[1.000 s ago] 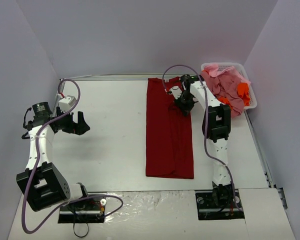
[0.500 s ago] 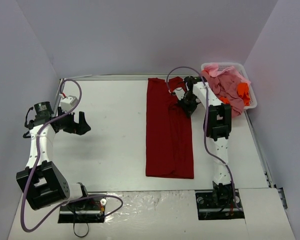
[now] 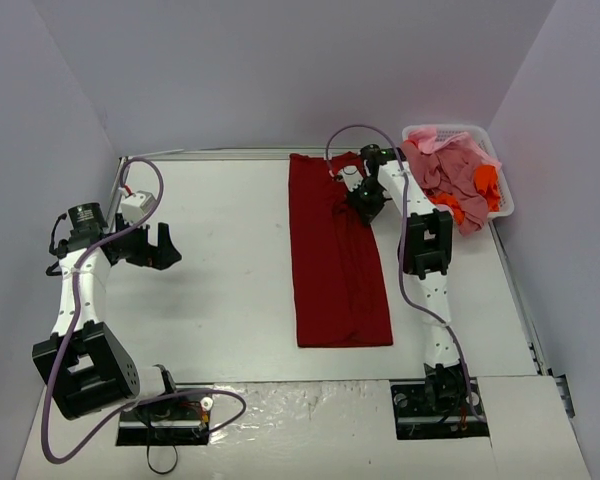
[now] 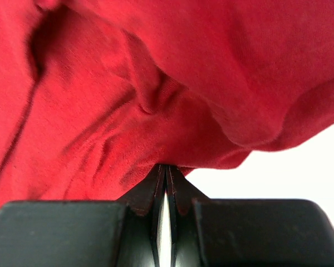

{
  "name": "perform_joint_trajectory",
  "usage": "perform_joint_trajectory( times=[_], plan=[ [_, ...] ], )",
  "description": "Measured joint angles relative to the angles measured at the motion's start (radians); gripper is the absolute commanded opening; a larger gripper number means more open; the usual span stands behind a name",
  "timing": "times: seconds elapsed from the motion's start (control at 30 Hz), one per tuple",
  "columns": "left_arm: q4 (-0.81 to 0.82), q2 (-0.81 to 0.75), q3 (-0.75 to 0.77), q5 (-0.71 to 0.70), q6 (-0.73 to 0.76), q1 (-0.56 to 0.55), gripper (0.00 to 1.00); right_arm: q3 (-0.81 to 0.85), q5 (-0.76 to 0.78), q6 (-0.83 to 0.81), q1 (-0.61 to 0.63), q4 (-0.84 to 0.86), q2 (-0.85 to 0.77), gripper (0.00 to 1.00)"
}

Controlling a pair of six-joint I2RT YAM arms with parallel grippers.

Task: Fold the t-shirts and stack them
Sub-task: Rotate the tshirt 90 degrees

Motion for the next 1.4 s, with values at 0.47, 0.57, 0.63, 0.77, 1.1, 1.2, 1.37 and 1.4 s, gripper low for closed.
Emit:
perform_joint_trajectory(
  times=[0.47,0.57,0.63,0.77,1.1,1.2,1.37,1.4],
  plan=[
    [-0.015,0.011,0.000,-0.029,0.003,0.000,0.94,0.114,0.019,0.003,0.094,0.089,0.062,0.00],
    [-0.017,0.011,0.000,-0.036,0.003,0.000,0.94,0.129,0.027,0.003,0.107,0.117,0.072,0.00],
    [-0.018,0.011,0.000,-0.040,0.003,0.000,0.94,0.134,0.033,0.002,0.114,0.134,0.076,0.01],
    [-0.021,0.011,0.000,-0.045,0.003,0.000,0.94,0.139,0.039,0.003,0.126,0.170,0.080,0.02],
    [-0.022,0.013,0.006,-0.048,0.003,0.000,0.94,0.134,0.042,0.006,0.136,0.210,0.082,0.02],
    [-0.024,0.013,0.009,-0.048,0.003,0.000,0.94,0.136,0.037,0.010,0.138,0.222,0.082,0.01],
    [-0.025,0.013,0.010,-0.050,0.003,0.000,0.94,0.156,0.039,0.014,0.156,0.241,0.094,0.00],
    [-0.025,0.013,0.010,-0.050,0.003,0.000,0.94,0.156,0.041,0.014,0.162,0.246,0.094,0.00]
  ],
)
